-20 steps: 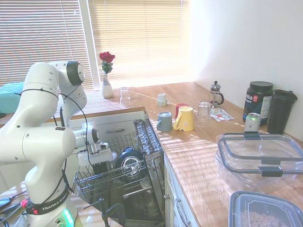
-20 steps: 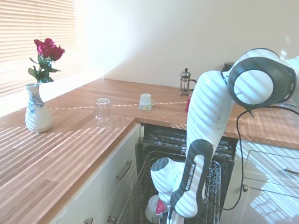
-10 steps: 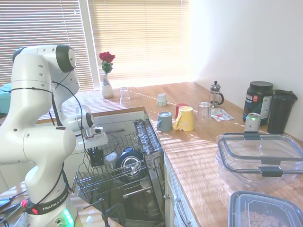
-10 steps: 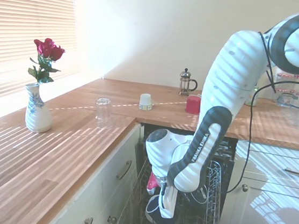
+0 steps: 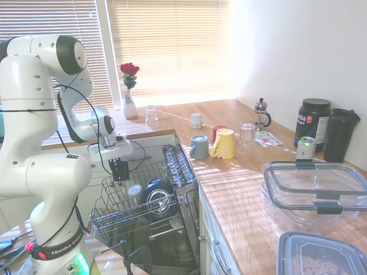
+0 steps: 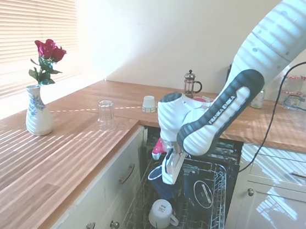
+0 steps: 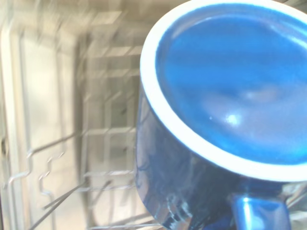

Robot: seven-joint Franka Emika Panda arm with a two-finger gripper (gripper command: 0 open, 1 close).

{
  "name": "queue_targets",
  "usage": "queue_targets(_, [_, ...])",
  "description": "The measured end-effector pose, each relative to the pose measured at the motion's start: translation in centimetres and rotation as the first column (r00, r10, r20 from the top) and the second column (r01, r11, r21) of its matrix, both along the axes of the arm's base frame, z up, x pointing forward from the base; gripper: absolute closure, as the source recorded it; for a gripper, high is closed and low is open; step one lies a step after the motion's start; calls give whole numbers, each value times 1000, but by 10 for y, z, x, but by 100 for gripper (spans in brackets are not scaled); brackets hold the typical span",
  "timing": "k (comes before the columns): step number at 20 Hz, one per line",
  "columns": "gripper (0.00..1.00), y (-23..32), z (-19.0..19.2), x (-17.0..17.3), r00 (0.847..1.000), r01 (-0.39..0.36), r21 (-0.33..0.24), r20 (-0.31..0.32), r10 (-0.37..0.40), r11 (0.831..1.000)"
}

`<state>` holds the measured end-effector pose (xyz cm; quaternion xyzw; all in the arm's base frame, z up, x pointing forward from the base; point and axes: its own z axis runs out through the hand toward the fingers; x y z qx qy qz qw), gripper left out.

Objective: Unload the mug from the dish rack

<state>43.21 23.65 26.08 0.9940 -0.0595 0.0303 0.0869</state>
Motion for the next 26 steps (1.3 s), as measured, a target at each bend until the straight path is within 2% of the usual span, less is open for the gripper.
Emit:
queue_targets(5, [100, -62, 95, 35, 994, 87, 79, 66, -92, 993])
queue_targets(8, [100, -97, 144, 64, 981, 151, 135, 99, -165, 979])
queue_targets(10, [100, -114, 162, 82, 972, 190, 164, 106, -209, 968])
queue_targets(13, [100, -135, 171, 109, 959, 242, 203, 98, -265, 949])
queue_targets(18, [100, -182, 164, 148, 935, 322, 251, 69, -349, 913])
queue_targets(22, [100, -230, 153, 160, 913, 381, 262, 47, -406, 887])
queue_targets(26, [100, -261, 134, 167, 899, 414, 265, 29, -436, 871])
